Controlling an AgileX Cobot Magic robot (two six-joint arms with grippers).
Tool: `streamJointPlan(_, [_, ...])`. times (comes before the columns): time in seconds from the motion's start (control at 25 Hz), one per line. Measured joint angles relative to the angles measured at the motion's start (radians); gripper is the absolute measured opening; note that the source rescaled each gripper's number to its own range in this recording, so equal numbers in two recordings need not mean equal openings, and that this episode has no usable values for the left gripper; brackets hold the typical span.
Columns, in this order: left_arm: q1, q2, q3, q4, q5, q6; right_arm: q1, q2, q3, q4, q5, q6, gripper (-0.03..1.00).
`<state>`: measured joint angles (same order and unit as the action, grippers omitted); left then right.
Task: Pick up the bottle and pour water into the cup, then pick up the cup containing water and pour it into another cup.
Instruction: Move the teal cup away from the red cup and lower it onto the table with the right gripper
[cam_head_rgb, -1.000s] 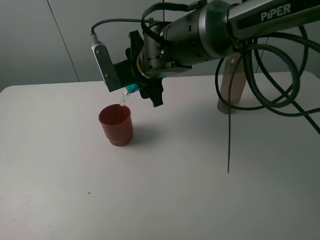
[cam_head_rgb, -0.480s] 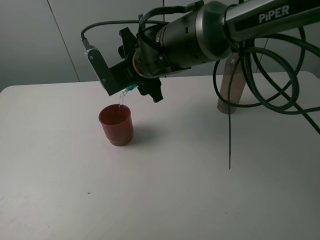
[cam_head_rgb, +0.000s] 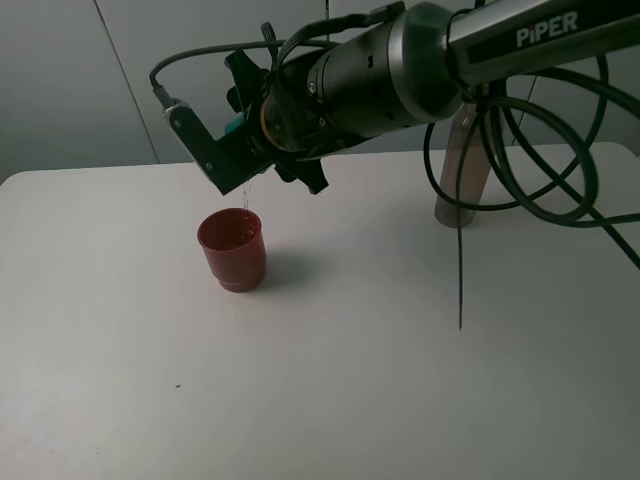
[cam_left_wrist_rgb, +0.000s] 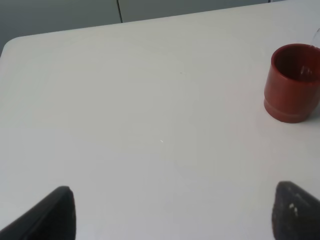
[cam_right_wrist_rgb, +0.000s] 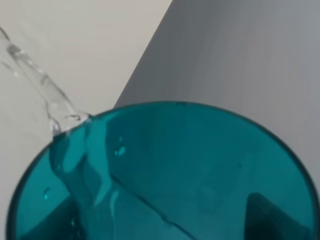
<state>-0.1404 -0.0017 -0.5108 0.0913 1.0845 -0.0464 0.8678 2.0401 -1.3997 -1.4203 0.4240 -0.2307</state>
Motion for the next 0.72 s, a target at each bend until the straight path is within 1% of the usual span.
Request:
streamJointPlan(0.2, [0.0,0.0,0.0,0.0,0.0,0.0,0.017,0.0,0.0,-0.056,0.0,0.062,0.02])
streamJointPlan(0.72, [0.0,0.0,0.0,0.0,0.0,0.0,0.032,0.0,0.0,-0.076,-0.002,0.088,0.02])
